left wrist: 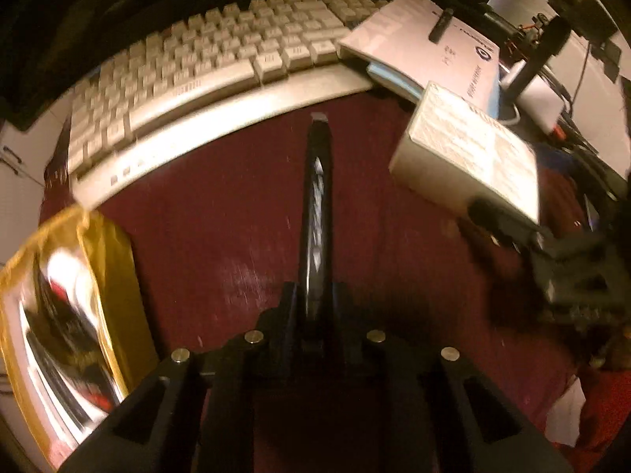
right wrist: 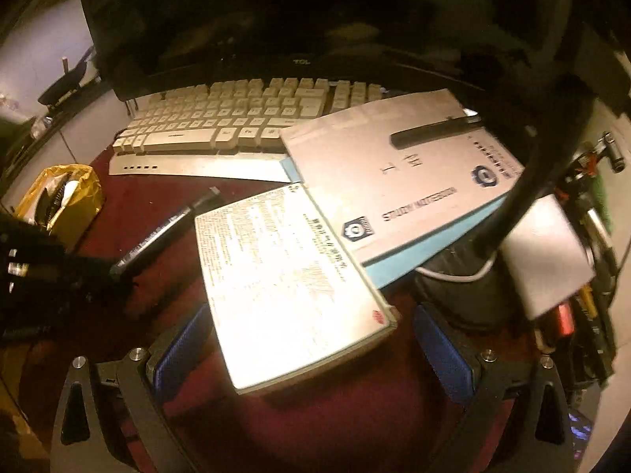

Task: Organize objects
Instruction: 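Grasp the black marker with the left tool while the right tool grasps the white medicine box, then carry the marker over the tray with the left tool while the right tool carries the box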

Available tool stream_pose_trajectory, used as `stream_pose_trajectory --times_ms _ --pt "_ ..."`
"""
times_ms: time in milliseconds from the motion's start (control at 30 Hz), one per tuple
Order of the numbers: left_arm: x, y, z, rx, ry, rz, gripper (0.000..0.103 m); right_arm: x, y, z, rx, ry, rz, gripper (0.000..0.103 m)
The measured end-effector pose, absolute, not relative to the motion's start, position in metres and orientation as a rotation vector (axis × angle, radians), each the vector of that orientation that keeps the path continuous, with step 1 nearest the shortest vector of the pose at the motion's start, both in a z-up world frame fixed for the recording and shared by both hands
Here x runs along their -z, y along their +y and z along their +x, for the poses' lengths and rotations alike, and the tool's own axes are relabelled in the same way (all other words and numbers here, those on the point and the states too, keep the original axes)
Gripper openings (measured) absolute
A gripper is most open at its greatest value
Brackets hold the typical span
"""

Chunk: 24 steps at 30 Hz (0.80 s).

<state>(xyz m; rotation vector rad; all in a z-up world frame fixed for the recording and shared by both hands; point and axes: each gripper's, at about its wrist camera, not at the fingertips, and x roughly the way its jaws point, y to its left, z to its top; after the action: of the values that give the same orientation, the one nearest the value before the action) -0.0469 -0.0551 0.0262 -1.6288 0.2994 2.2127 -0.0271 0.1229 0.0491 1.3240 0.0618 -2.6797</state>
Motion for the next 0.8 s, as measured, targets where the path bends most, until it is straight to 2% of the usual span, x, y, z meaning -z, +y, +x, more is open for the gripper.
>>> stream_pose_trajectory --times_ms 67,133,200,233,433,467,567,800 --pt "-0.026 -0.058 -0.043 -2.227 0.279 -1.617 0.018 -0.046 0.122 -0.024 2.654 0.008 1.308 0.088" --pt "-0.026 -0.059 -0.045 -2.246 0.264 -1.609 0.025 -0.046 0.121 -0.022 2.665 -0.011 1.293 0.088" --pt "-0.026 -0.058 -0.050 -2.273 0.245 -1.612 0.048 -0.047 0.120 -0.014 2.659 -0.027 1.279 0.088" --pt "-0.026 -0.058 -0.053 -2.287 0.239 -1.610 0.051 -0.049 0.120 -0.009 2.656 -0.042 1.273 0.088" --pt "-0.027 -0.050 -0.071 -2.359 0.257 -1.558 0.052 -0.047 0.118 0.016 2.654 -0.079 1.273 0.088" --pt "-0.025 -0.051 -0.074 -2.358 0.244 -1.568 0.048 -0.048 0.118 0.019 2.656 -0.079 1.272 0.088" --pt "-0.023 -0.054 -0.077 -2.390 0.236 -1.561 0.017 -0.051 0.119 0.027 2.655 -0.103 1.263 0.087" --pt "-0.022 -0.060 -0.048 -2.369 0.255 -1.587 0.015 -0.054 0.120 0.037 2.658 -0.115 1.300 0.087"
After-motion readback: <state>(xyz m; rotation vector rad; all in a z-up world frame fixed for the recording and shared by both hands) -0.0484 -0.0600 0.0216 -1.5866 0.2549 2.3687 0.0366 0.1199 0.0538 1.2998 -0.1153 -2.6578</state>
